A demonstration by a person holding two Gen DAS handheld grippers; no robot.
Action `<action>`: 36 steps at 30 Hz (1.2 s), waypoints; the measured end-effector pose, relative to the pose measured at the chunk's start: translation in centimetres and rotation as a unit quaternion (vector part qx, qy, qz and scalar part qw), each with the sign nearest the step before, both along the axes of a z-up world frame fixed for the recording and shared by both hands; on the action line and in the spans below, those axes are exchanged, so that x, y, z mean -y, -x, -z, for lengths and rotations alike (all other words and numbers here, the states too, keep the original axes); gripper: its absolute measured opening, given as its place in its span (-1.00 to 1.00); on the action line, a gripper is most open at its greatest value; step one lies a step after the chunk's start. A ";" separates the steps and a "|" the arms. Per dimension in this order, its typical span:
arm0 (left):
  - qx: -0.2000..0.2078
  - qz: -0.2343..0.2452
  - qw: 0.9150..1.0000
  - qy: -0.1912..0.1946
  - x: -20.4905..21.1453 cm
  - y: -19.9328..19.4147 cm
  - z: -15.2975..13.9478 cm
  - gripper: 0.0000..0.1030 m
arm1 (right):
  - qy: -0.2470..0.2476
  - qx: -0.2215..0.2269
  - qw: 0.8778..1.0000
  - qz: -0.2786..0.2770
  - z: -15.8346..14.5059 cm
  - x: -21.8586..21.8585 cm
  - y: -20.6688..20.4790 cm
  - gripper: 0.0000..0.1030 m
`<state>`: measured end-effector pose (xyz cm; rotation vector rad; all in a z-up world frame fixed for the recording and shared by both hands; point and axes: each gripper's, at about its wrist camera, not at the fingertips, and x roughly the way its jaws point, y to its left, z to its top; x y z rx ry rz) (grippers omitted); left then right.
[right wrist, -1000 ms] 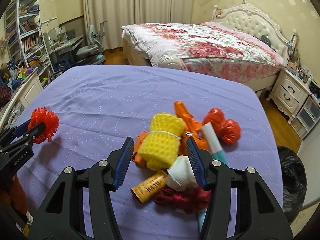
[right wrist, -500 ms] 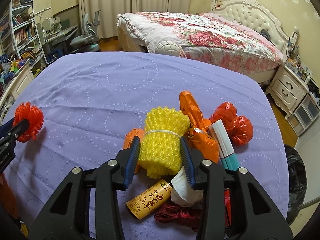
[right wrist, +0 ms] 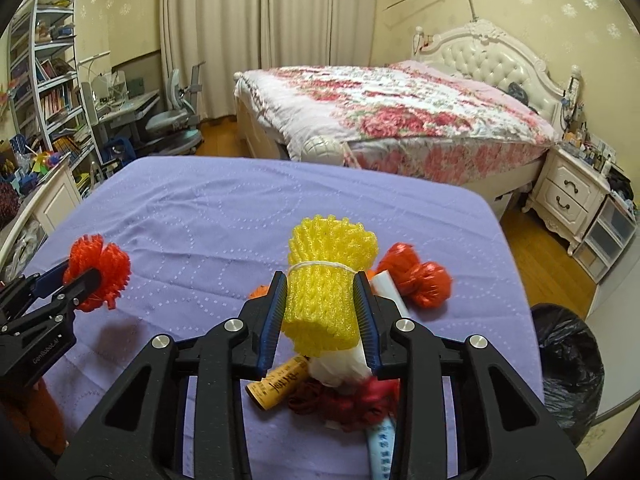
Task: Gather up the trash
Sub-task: 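Lift the red mesh net with the left tool while the right tool grasps the yellow mesh sleeve, then carry both meshes over the black trash bin and open both tools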
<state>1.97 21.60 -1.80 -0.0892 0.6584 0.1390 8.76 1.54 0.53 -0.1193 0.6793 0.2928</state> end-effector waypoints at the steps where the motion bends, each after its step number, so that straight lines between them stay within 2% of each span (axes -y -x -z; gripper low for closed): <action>1: 0.004 0.006 1.000 0.001 0.6 0.1 -0.2 -0.10 | -0.002 0.004 1.000 0.003 -0.3 0.6 0.3 -0.35; 9: 0.028 0.061 0.998 0.014 6.4 -0.1 -1.9 -0.10 | -0.009 0.024 0.999 0.047 -1.6 6.4 1.5 -0.35; 17: 0.034 0.130 0.991 0.023 13.5 -1.0 -2.5 -0.10 | -0.016 0.032 0.992 0.119 -1.4 13.9 1.8 -0.35; 26: 0.034 0.202 0.979 0.015 21.6 -2.8 -2.2 -0.10 | -0.018 0.037 0.979 0.197 0.5 21.8 2.1 -0.35; 36: 0.023 0.265 0.964 0.000 30.0 -5.2 -0.5 -0.09 | -0.016 0.026 0.966 0.257 3.2 27.8 0.9 -0.34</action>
